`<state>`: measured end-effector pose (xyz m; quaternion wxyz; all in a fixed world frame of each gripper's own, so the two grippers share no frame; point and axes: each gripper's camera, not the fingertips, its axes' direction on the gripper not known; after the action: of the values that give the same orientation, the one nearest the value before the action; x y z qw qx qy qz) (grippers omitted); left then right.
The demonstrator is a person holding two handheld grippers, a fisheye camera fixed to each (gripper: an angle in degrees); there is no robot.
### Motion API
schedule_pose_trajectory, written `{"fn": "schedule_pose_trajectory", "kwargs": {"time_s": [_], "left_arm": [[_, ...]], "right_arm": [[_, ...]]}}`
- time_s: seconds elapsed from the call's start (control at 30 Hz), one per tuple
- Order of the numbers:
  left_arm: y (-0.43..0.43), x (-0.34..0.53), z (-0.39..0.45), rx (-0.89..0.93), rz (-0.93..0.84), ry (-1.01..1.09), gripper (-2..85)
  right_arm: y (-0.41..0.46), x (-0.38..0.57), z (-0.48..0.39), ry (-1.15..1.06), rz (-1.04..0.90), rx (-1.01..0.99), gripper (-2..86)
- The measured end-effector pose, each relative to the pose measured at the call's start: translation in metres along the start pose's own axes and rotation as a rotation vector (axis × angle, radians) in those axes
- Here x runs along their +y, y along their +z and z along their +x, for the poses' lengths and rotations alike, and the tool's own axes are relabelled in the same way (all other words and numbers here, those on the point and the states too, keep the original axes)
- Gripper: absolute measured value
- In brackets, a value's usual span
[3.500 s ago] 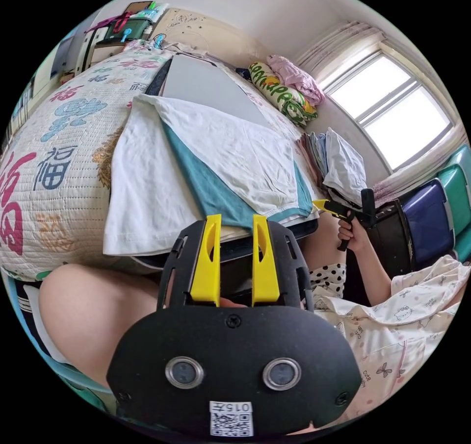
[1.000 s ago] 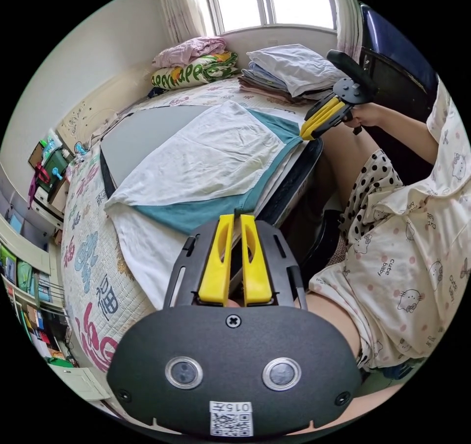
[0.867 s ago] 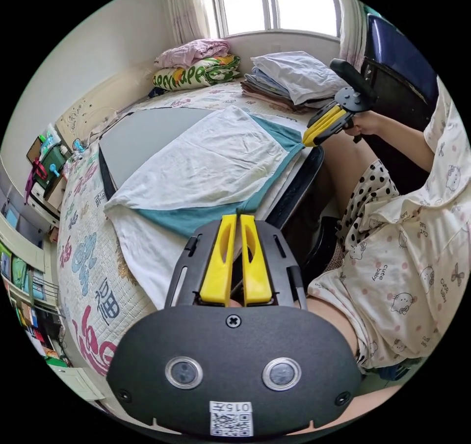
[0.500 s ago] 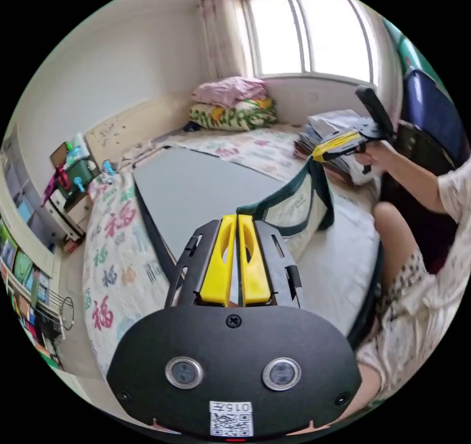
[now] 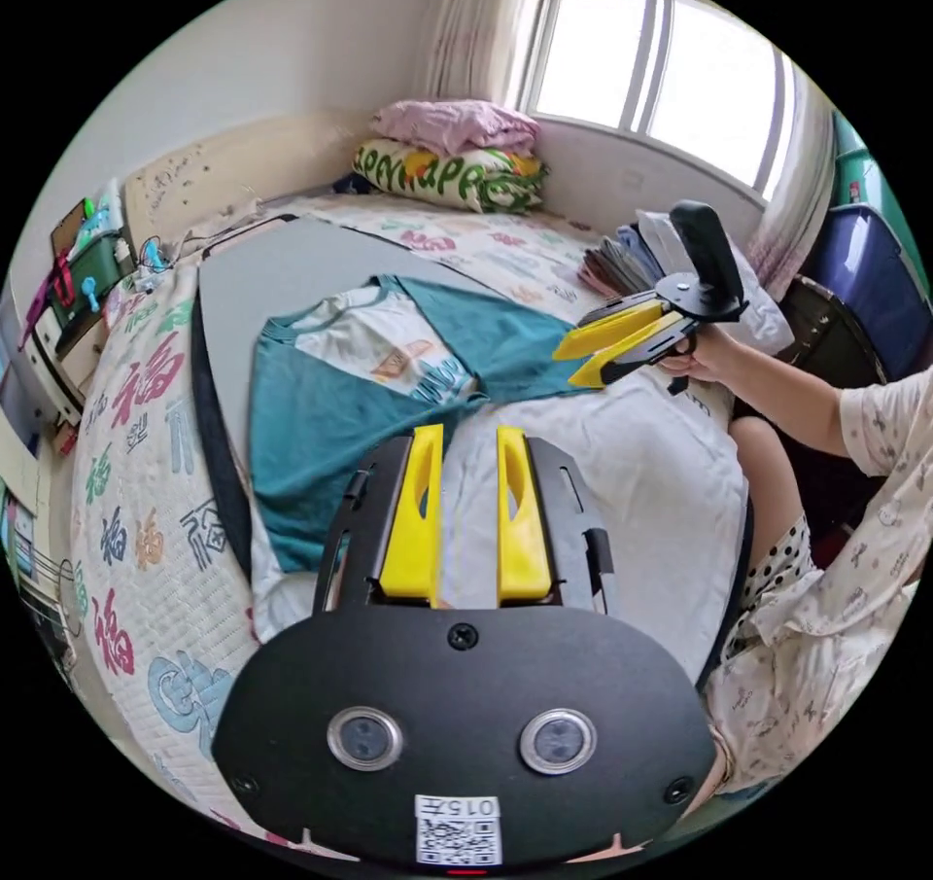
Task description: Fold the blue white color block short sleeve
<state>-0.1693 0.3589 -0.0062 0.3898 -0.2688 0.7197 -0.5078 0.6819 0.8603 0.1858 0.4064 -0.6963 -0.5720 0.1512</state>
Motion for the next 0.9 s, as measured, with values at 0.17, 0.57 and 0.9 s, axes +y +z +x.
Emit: {"fn": "schedule_pose_trajectory", "kwargs": {"time_s": [0.17,0.57,0.9], "left_arm": [[0.032,-0.033,0.005,-0.126,-0.065,0.026,11.2],[0.032,-0.038,-0.066,0.006,-0.063,-0.230,0.5],[-0.066,0.069,-0.207,-0.449,0.087,-0.832,8.6]], "right_arm": [[0.038,-0.031,0.008,-0.024,-0.098,0.166,11.2],[-0.006,-0.052,0.102,0.224,0.024,0.161,-0.2],[-0.118,0.031,0.276,0.891,0.206,0.501,1.6]]}}
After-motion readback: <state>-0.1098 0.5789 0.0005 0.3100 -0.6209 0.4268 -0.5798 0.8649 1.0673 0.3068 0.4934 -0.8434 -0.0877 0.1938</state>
